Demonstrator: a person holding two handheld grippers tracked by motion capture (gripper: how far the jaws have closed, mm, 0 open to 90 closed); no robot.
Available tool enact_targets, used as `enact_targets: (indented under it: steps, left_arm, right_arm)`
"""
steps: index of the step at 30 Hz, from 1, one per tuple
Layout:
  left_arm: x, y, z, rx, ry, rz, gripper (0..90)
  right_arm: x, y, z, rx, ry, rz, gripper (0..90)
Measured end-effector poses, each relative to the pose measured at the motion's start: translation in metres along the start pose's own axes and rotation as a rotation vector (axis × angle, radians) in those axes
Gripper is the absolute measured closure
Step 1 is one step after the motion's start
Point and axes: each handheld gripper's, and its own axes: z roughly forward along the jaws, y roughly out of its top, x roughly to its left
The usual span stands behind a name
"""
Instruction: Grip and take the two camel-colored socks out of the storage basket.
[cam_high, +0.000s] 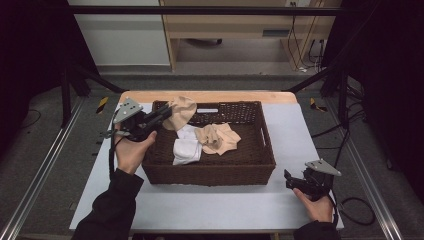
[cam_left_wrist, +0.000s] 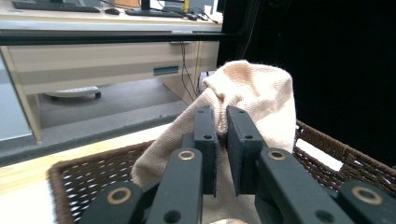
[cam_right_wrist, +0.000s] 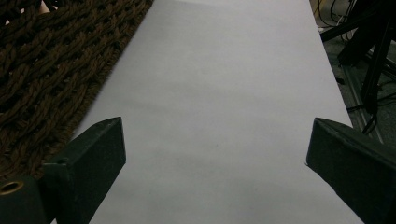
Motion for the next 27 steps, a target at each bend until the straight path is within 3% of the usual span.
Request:
enact_targets:
  steps: [5,19,27]
  left_arm:
    - [0.012,0.000,-0.021,-0.031,0.026,-0.023,82.2]
    - [0.045,-0.011,-0.071,-0.047,0.116,-0.050,82.2]
    - [0.065,-0.036,-0.093,-0.036,0.177,-0.081,82.2]
  right_arm:
    - [0.000,0.000,0.000,0.003,-0.001,0.000,5.0]
    - [0.001,0.000,0.000,0.007,-0.003,-0.002,5.0]
    - [0.001,0.000,0.000,0.008,-0.006,-0.003,5.0]
